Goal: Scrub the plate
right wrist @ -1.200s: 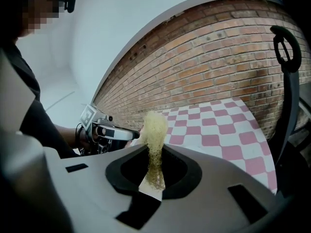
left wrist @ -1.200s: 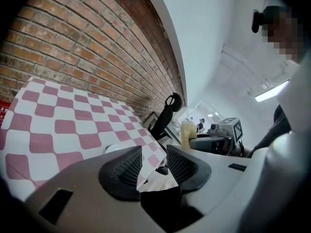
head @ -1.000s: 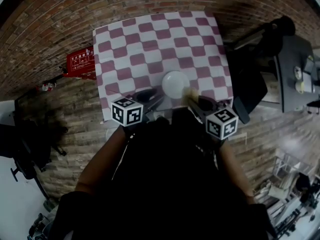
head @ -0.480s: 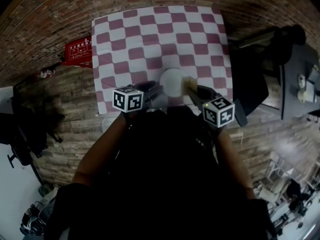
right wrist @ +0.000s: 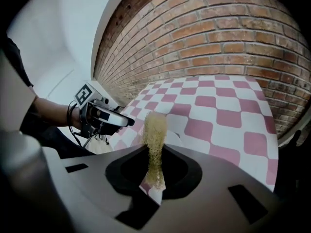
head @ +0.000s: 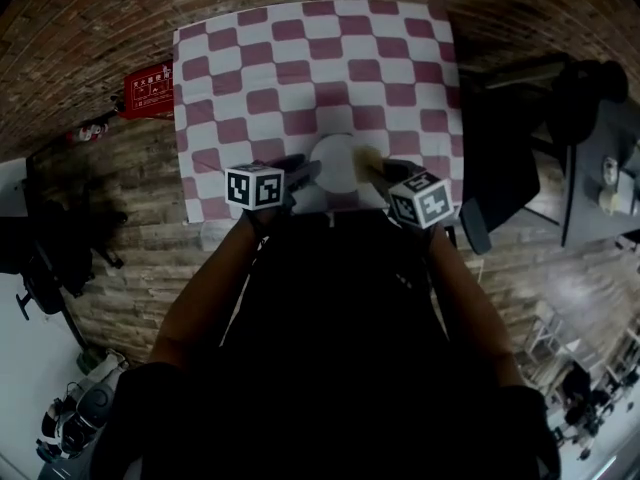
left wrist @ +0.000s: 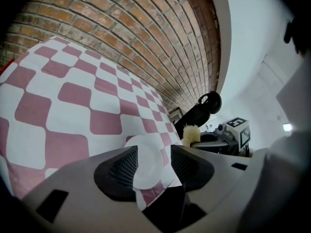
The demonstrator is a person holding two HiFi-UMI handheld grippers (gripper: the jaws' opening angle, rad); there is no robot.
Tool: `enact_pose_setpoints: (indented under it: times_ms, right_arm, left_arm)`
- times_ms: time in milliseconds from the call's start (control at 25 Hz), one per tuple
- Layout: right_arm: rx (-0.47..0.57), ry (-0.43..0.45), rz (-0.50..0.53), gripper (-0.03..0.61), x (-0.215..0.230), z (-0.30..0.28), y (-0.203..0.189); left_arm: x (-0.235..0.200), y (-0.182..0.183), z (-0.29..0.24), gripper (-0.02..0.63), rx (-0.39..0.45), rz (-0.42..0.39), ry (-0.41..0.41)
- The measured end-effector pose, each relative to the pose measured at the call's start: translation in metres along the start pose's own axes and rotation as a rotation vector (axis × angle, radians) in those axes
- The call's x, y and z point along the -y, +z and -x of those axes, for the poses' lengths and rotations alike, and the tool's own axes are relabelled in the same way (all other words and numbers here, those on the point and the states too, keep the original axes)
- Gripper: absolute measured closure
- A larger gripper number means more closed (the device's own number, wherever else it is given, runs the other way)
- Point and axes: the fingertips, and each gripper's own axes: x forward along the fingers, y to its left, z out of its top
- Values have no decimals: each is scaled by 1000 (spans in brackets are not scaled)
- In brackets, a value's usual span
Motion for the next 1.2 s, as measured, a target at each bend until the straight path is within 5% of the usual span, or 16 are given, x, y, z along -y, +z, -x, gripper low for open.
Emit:
enact_pose_setpoints:
  times_ms: [360,600,1200]
  right_arm:
    - [-193,34,13,526,23,-45,-43]
    - [-256,54,52,526,23,-56,-58]
    - [-349,88,101,526,25,-74,-87]
  left_arm:
    - [-27,-16,-21,403,-26,87,50]
    - [-38,-27,-30,403,-36,157,61]
    - [-61,-48,-46,403,-97,185,130]
